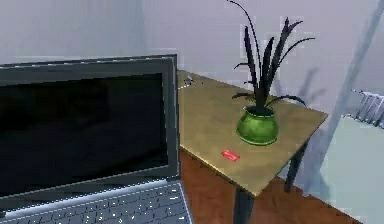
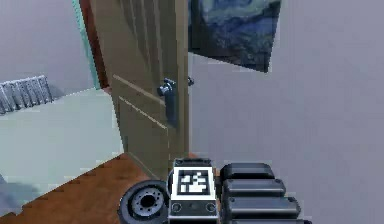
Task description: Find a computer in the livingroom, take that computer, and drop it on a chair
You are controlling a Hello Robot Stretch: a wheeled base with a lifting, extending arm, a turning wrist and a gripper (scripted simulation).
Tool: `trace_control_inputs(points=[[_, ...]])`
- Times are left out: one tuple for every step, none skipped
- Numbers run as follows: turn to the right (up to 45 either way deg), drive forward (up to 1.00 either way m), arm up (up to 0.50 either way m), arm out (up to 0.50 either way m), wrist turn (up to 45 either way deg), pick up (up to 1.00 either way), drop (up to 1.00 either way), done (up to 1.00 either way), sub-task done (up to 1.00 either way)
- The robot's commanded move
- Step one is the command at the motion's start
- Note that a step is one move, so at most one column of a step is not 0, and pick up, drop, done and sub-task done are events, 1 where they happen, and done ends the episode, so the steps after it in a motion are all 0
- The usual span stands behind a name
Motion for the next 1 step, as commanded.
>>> trace_control_inputs(points=[[45.0,0.0,0.0,0.0,0.0,0.0,0.0,0.0,0.0]])
